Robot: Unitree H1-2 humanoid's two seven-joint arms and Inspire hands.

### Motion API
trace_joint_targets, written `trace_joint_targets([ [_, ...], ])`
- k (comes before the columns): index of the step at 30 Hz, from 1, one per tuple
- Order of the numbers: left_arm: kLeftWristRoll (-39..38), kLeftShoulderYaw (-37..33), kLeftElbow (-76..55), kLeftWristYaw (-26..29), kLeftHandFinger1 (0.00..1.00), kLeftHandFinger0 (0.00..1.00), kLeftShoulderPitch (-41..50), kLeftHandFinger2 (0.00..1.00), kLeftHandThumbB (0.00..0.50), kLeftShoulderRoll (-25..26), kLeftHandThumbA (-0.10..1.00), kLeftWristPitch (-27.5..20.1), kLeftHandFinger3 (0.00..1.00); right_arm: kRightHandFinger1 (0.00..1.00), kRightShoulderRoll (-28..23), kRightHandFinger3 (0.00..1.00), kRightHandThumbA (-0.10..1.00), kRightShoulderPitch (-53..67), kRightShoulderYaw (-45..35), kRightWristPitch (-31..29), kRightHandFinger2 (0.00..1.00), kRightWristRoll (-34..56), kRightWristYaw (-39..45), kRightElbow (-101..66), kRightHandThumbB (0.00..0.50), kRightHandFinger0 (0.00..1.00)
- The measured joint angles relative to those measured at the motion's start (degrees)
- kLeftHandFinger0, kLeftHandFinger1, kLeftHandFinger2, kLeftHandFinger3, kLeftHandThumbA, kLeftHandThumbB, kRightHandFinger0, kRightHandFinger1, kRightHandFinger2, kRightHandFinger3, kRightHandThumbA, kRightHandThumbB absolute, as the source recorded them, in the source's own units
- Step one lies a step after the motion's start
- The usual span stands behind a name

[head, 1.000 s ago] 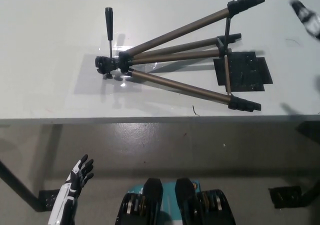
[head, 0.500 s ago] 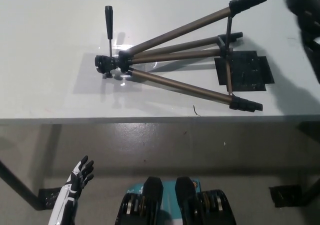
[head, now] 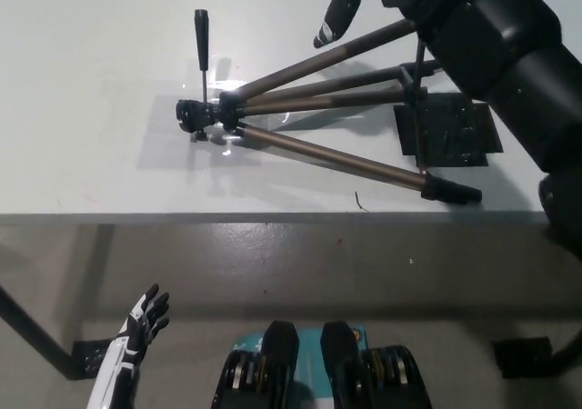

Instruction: A tripod lies near the right hand side of the table and the robot grab a leg of the tripod using its right hand and put it up right.

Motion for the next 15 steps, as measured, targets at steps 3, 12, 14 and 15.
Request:
trace_joint_targets([
  [3,0.0,0.0,0.0,0.0,1.00,1.00,-0.1,1.00,0.331,0.1,1.00,-0.1,1.00,1.00,0.3,1.00,0.86,-0.8,0.4,-0.1,1.00,-0.6,1.7,3.6,0.500,1.00],
  [12,-0.1,-0.2,0.0,-0.5,1.00,1.00,-1.2,1.00,0.321,0.4,1.00,-0.1,1.00,1.00,0.2,1.00,0.76,-0.7,2.2,-1.5,1.00,-3.3,3.8,12.3,0.500,1.00],
  [14,-0.2,-0.3,0.0,-0.8,1.00,1.00,-1.1,1.00,0.328,0.5,1.00,-0.1,1.00,1.00,0.3,1.00,0.86,-0.8,2.4,-1.3,1.00,-3.8,3.7,13.3,0.500,1.00],
  [15,-0.2,-0.3,0.0,-0.9,1.00,1.00,-1.1,1.00,0.329,0.6,1.00,-0.1,1.00,1.00,0.4,1.00,0.86,-0.7,3.1,-1.3,1.00,-4.3,3.7,14.3,0.500,1.00],
])
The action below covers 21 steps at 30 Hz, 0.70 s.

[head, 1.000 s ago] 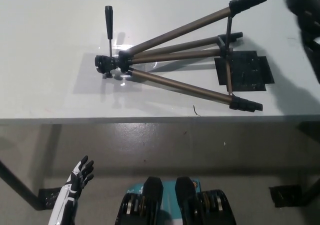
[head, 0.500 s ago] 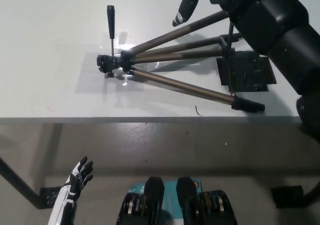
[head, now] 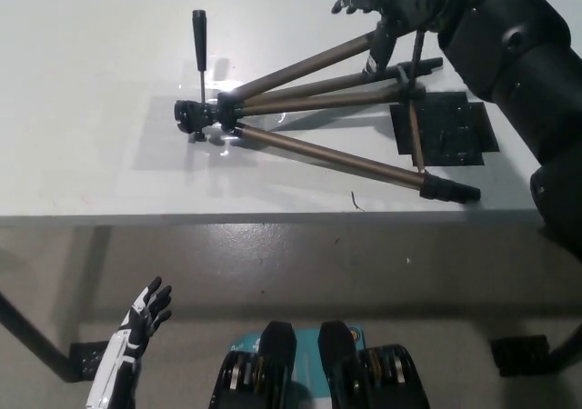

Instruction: A tripod lies near the right hand side of the table and the robot grab a leg of the tripod using its right hand and put it up right.

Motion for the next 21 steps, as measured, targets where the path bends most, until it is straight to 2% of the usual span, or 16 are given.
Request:
trace_joint_targets([
  [2,-0.1,-0.1,0.0,-0.1,1.00,1.00,0.1,1.00,0.345,0.2,1.00,0.0,1.00,1.00,0.2,1.00,0.87,0.0,0.8,0.0,1.00,-0.9,-0.3,0.9,0.500,1.00],
  [3,-0.1,-0.1,0.0,-0.1,1.00,1.00,0.1,1.00,0.338,0.2,1.00,0.0,1.00,1.00,0.2,1.00,0.90,0.0,1.2,-0.1,1.00,-1.3,-0.3,1.2,0.500,1.00],
  [4,-0.1,-0.1,0.0,-0.1,1.00,1.00,0.0,1.00,0.325,0.2,1.00,0.0,1.00,1.00,0.2,1.00,0.78,0.0,1.5,-0.2,1.00,-1.6,-0.3,1.4,0.500,1.00],
  [5,-0.2,-0.1,0.0,-0.1,1.00,1.00,0.0,1.00,0.311,0.3,1.00,0.0,1.00,1.00,0.2,1.00,0.53,0.0,2.3,-0.5,1.00,-2.3,-0.7,1.7,0.435,1.00],
  [6,-0.2,-0.2,0.0,-0.1,1.00,1.00,0.0,1.00,0.309,0.3,1.00,0.0,1.00,0.79,0.2,0.86,0.14,0.2,2.3,-0.6,0.81,-2.7,-1.7,1.7,0.240,0.77],
  [7,-0.2,-0.2,0.0,-0.1,1.00,1.00,0.1,1.00,0.307,0.3,1.00,0.0,1.00,0.63,0.2,0.75,-0.07,0.5,2.3,-0.8,0.68,-2.9,-2.8,1.7,0.160,0.58],
  [8,-0.2,-0.2,0.1,-0.1,1.00,1.00,0.1,1.00,0.306,0.3,1.00,0.0,1.00,0.49,0.2,0.63,-0.09,0.8,2.3,-1.0,0.55,-3.1,-3.6,1.5,0.237,0.42],
  [9,-0.2,-0.3,0.1,-0.1,1.00,1.00,0.2,1.00,0.323,0.2,1.00,0.0,1.00,0.23,0.2,0.39,-0.10,1.4,2.4,-1.5,0.32,-3.4,-5.2,1.3,0.256,0.09],
  [10,-0.2,-0.3,0.2,-0.1,1.00,1.00,0.3,1.00,0.334,0.2,1.00,0.0,1.00,0.10,0.2,0.35,-0.10,1.9,2.5,-1.9,0.25,-3.7,-6.5,1.2,0.231,0.02],
  [11,-0.2,-0.3,0.2,-0.1,1.00,1.00,0.3,1.00,0.351,0.2,1.00,0.0,1.00,0.19,0.2,0.52,-0.10,2.4,2.5,-2.3,0.51,-4.0,-7.8,1.1,0.209,0.00],
  [12,-0.2,-0.3,0.2,-0.1,1.00,1.00,0.3,1.00,0.343,0.2,1.00,0.0,1.00,0.37,0.2,0.72,-0.10,2.8,2.5,-2.5,0.77,-4.1,-8.5,1.1,0.198,0.00],
  [13,-0.2,-0.3,0.3,-0.1,1.00,1.00,0.3,1.00,0.324,0.2,1.00,0.0,1.00,0.45,0.2,0.80,-0.10,3.5,2.6,-2.8,0.86,-4.4,-9.9,1.0,0.179,0.05],
  [15,-0.2,-0.3,0.4,-0.1,1.00,1.00,0.3,1.00,0.316,0.2,1.00,0.1,1.00,0.44,0.1,0.84,-0.10,4.2,2.6,-3.6,0.83,-5.0,-12.6,0.7,0.132,0.00],
  [16,-0.2,-0.3,0.5,-0.1,1.00,1.00,0.3,1.00,0.314,0.2,1.00,0.1,1.00,0.44,0.1,0.83,-0.10,4.5,2.6,-4.0,0.81,-5.3,-14.1,0.6,0.127,0.02],
  [18,-0.2,-0.4,0.6,-0.1,1.00,1.00,0.3,1.00,0.315,0.2,1.00,0.1,1.00,0.29,0.1,0.70,-0.10,4.9,2.7,-4.7,0.65,-5.7,-16.1,0.6,0.117,0.00],
  [21,-0.2,-0.4,0.8,-0.1,1.00,1.00,0.3,1.00,0.332,0.2,1.00,0.1,1.00,0.23,0.1,0.64,-0.10,5.7,3.1,-5.8,0.62,-7.0,-19.3,0.6,0.108,0.00],
])
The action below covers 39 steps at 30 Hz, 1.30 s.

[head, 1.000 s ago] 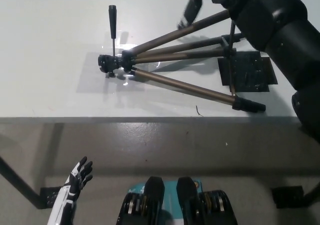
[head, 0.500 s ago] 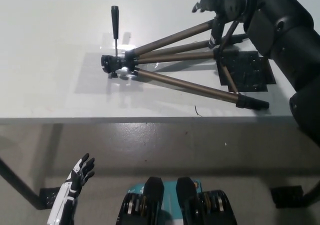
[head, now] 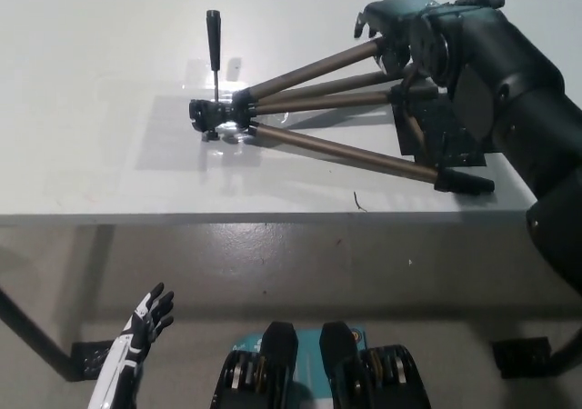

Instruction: A tripod lies near the right hand side of the table and the robot grab a leg of the tripod using its right hand and put it up right.

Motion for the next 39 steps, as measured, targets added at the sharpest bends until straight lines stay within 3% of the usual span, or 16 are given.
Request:
trace_joint_targets([
  [3,0.0,0.0,0.2,0.0,1.00,1.00,0.0,1.00,0.316,0.0,1.00,0.0,1.00,0.24,-0.2,0.62,-0.10,0.8,0.2,-1.1,0.65,-1.1,-3.4,0.0,0.115,0.00],
  [5,0.0,-0.1,0.4,0.0,1.00,1.00,0.1,1.00,0.302,0.0,1.00,0.0,1.00,0.31,-0.2,0.68,-0.10,1.4,0.1,-1.9,0.74,-1.7,-5.5,-0.1,0.140,0.00],
  [7,0.0,-0.1,0.6,0.0,1.00,1.00,0.2,1.00,0.297,0.0,1.00,0.0,1.00,0.35,-0.3,0.74,-0.10,1.9,-0.1,-2.8,0.78,-2.1,-7.3,-0.3,0.115,0.00],
  [8,0.0,-0.1,0.7,0.0,1.00,1.00,0.3,1.00,0.314,0.0,1.00,0.0,1.00,0.42,-0.4,0.68,-0.10,2.3,-0.3,-3.2,0.75,-2.2,-8.4,-0.5,0.047,0.41],
  [9,0.0,-0.2,0.7,0.0,1.00,1.00,0.4,1.00,0.335,0.0,1.00,0.0,1.00,0.30,-0.5,0.69,-0.10,2.5,-0.7,-3.7,0.69,-2.2,-9.2,-0.6,0.069,0.40],
  [10,0.0,-0.2,0.7,0.0,1.00,1.00,0.6,1.00,0.341,0.0,1.00,0.0,1.00,0.22,-0.6,0.66,-0.10,2.8,-1.3,-4.3,0.62,-2.3,-10.2,-0.7,0.075,0.11],
  [11,0.0,-0.2,0.7,0.0,1.00,1.00,0.8,1.00,0.338,0.0,1.00,0.0,1.00,0.16,-0.7,0.59,-0.10,3.0,-2.8,-5.0,0.55,-2.2,-11.3,-0.7,0.099,0.01],
  [13,0.0,-0.3,0.7,0.0,1.00,1.00,1.3,1.00,0.335,0.0,1.00,0.0,1.00,0.13,-0.9,0.38,-0.10,3.4,-6.4,-6.0,0.52,-1.9,-13.1,-0.8,0.141,0.00],
  [14,0.1,-0.4,0.7,0.0,1.00,1.00,1.5,1.00,0.322,0.0,1.00,0.0,1.00,0.14,-1.0,0.32,-0.10,3.5,-8.4,-6.3,0.53,-1.7,-13.8,-0.9,0.115,0.00],
  [15,0.1,-0.4,0.7,0.0,1.00,1.00,1.6,1.00,0.305,0.0,1.00,0.0,1.00,0.16,-1.2,0.33,-0.10,3.5,-10.6,-6.7,0.57,-1.5,-14.5,-0.9,0.069,0.00],
  [18,0.1,-0.5,0.9,0.0,1.00,1.00,1.7,1.00,0.314,0.0,1.00,0.0,1.00,0.22,-1.3,0.64,-0.10,3.7,-16.7,-7.2,0.66,-0.1,-15.7,-0.9,0.048,0.00],
  [20,0.1,-0.6,0.9,0.0,1.00,1.00,1.6,1.00,0.303,0.0,1.00,0.0,1.00,0.15,-1.3,0.58,-0.10,3.7,-22.3,-7.5,0.55,1.6,-16.5,-0.9,0.061,0.00],
  [23,0.2,-0.8,0.9,0.0,1.00,1.00,1.6,1.00,0.252,0.0,1.00,-0.1,1.00,0.16,-1.1,0.56,-0.10,3.5,-29.0,-7.5,0.56,4.0,-17.8,-1.1,0.101,0.00],
  [27,0.5,-1.0,0.9,0.0,1.00,1.00,1.6,1.00,0.211,0.0,1.00,-0.2,1.00,0.06,-0.6,0.47,-0.10,2.3,-34.0,-7.6,0.45,6.0,-18.8,-1.6,0.121,0.00],
  [31,0.9,-1.4,1.0,0.0,1.00,1.00,1.6,1.00,0.239,0.0,1.00,-0.4,1.00,0.13,0.2,0.61,-0.10,1.2,-38.7,-7.6,0.57,7.9,-19.9,-2.2,0.104,0.00],
  [39,1.0,-2.3,0.9,-0.1,1.00,1.00,1.7,1.00,0.292,0.0,1.00,-0.8,1.00,0.16,2.4,0.54,-0.10,0.7,-46.0,-7.8,0.57,12.0,-25.3,-6.1,0.084,0.00],
])
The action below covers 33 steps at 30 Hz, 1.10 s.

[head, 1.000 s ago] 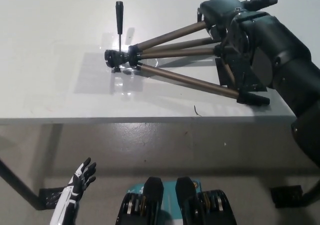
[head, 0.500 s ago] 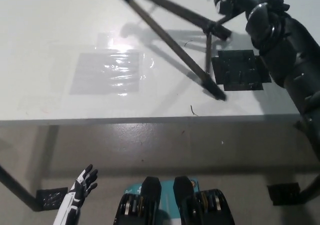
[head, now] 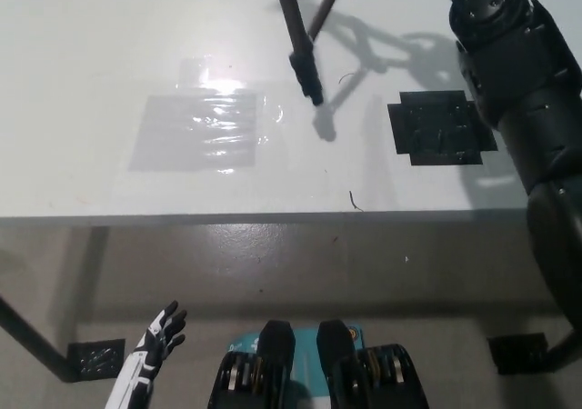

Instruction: A tripod lies near the right hand side of the table and the robot grab a leg of the tripod using its right hand and put it up right.

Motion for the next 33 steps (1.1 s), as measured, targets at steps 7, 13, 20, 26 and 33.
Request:
trace_joint_targets([
  [7,0.0,-0.3,0.0,0.0,1.00,1.00,0.0,1.00,0.311,0.0,1.00,-0.4,1.00,0.13,2.4,0.51,-0.10,2.8,-1.5,-1.2,0.53,2.5,-3.5,-0.1,0.094,0.00],
  [13,0.0,-0.5,0.1,0.0,1.00,1.00,-0.2,1.00,0.304,-0.1,1.00,-0.7,1.00,0.11,4.0,0.47,-0.10,7.3,-1.5,-3.4,0.49,3.8,-6.4,4.0,0.132,0.00],
  [20,0.3,-0.5,0.1,0.1,1.00,1.00,-0.2,1.00,0.341,-0.2,1.00,-1.1,1.00,0.06,5.3,0.30,-0.10,11.1,-1.2,-7.6,0.40,4.7,-10.2,6.0,0.140,0.00],
  [26,0.4,-0.5,0.1,0.1,1.00,1.00,-0.2,1.00,0.347,-0.2,1.00,-1.1,1.00,0.02,5.9,0.32,-0.10,12.4,-0.5,-11.8,0.38,5.5,-13.3,7.4,0.120,0.00],
  [33,0.5,-0.4,0.1,0.1,1.00,1.00,-0.2,1.00,0.324,-0.2,1.00,-1.1,1.00,0.00,5.9,0.26,-0.10,13.8,-0.5,-13.8,0.34,7.2,-14.9,8.5,0.125,0.00],
])
